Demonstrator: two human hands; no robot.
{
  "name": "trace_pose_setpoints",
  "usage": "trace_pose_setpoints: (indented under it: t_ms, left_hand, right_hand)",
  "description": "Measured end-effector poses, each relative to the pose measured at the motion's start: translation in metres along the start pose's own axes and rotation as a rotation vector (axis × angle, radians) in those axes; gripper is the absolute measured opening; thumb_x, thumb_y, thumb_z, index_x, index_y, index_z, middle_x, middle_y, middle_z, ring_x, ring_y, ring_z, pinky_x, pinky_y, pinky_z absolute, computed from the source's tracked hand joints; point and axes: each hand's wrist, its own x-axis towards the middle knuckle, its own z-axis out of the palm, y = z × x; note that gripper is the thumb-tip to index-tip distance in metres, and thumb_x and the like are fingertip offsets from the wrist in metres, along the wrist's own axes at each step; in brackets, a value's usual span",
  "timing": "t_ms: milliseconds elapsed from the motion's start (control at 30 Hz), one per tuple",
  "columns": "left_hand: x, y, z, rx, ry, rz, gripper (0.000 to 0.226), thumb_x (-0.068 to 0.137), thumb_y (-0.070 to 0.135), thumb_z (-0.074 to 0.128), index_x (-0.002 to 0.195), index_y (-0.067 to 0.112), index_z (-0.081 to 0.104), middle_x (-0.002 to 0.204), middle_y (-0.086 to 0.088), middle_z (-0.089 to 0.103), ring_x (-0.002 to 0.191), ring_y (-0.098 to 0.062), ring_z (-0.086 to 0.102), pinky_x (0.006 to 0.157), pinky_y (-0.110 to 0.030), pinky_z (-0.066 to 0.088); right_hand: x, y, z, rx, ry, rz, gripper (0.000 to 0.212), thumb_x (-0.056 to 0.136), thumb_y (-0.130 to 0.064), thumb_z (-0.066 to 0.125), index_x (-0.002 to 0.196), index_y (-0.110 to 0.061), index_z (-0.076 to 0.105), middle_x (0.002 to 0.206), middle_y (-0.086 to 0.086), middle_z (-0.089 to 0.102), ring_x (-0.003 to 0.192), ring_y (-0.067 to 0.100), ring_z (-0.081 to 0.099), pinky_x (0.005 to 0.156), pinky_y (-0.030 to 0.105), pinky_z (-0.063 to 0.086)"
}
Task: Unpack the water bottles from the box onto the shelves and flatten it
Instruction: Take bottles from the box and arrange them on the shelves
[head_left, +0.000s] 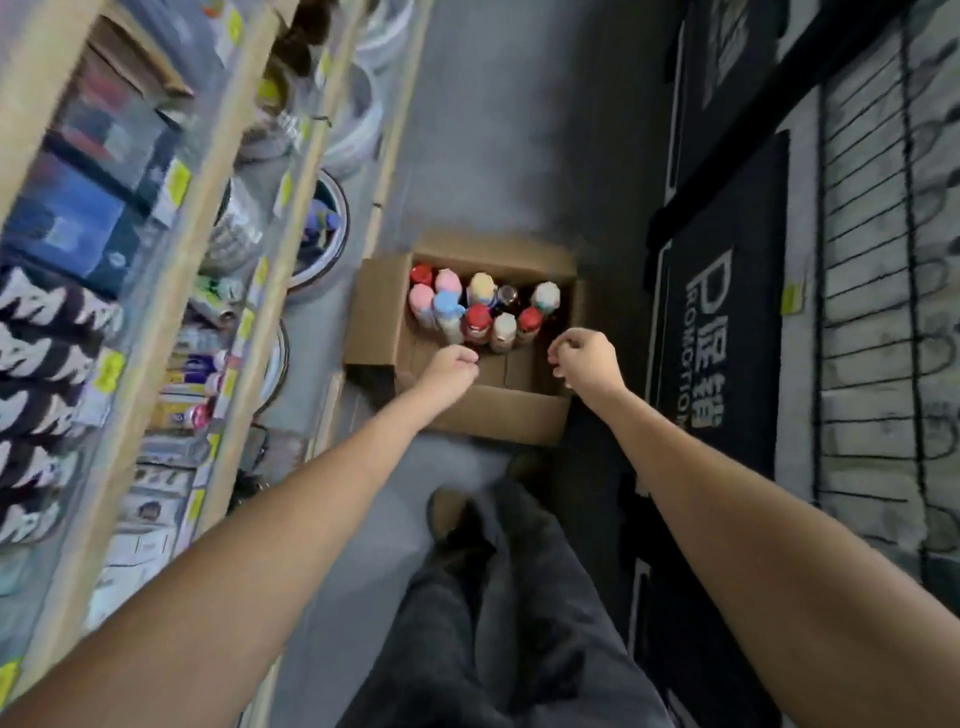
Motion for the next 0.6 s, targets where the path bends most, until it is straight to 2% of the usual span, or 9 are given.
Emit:
trace_pose_setpoints:
  t_ms: [100,233,333,467,600]
  left_hand:
    - [0.045,0.010,0.019,0.039,0.017,-0.060,0.034,0.090,0.004,0.049,0.123,0.004,0.056,0.122,-0.017,0.061,0.113,-0.028,0.057,0.079,-0.019,0.037]
    - [0.098,0.015,0.042,0.022,-0.009,-0.120,0.039,0.092,0.004,0.046,0.132,0.003,0.047,0.131,-0.015,0.054,0.118,-0.026,0.053,0.086,-0.021,0.038]
    - [0.153,0.011,0.063,0.002,-0.022,-0.164,0.044,0.093,0.003,0.045,0.136,0.005,0.042,0.135,-0.015,0.050,0.116,-0.028,0.054,0.081,-0.021,0.037]
    - [0.226,-0.009,0.088,-0.029,-0.003,-0.216,0.046,0.092,0.002,0.045,0.137,0.010,0.041,0.138,-0.011,0.048,0.119,-0.027,0.052,0.086,-0.026,0.041]
    - [0.308,-0.043,0.120,-0.015,-0.049,-0.169,0.048,0.091,0.000,0.044,0.138,0.011,0.040,0.138,-0.009,0.047,0.117,-0.021,0.052,0.087,-0.024,0.039]
  right_hand:
    - [0.049,0.018,0.002,0.028,-0.088,0.094,0.025,0.086,-0.012,0.043,0.071,-0.021,0.061,0.090,0.011,0.070,0.088,0.032,0.066,0.073,0.042,0.052]
    - [0.108,0.038,0.012,0.032,-0.154,0.171,0.020,0.091,-0.014,0.045,0.082,-0.021,0.062,0.099,0.009,0.069,0.094,0.029,0.065,0.083,0.043,0.053]
    - [0.165,0.055,0.027,0.039,-0.156,0.232,0.023,0.091,-0.013,0.045,0.077,-0.026,0.058,0.096,0.008,0.069,0.089,0.026,0.065,0.081,0.043,0.054]
    - [0.234,0.084,0.060,0.032,-0.195,0.271,0.018,0.092,-0.013,0.044,0.086,-0.023,0.058,0.097,0.009,0.068,0.089,0.027,0.065,0.080,0.042,0.054]
    - [0.301,0.130,0.099,0.064,-0.195,0.326,0.017,0.092,-0.010,0.043,0.090,-0.016,0.058,0.100,0.013,0.067,0.091,0.030,0.063,0.074,0.037,0.050]
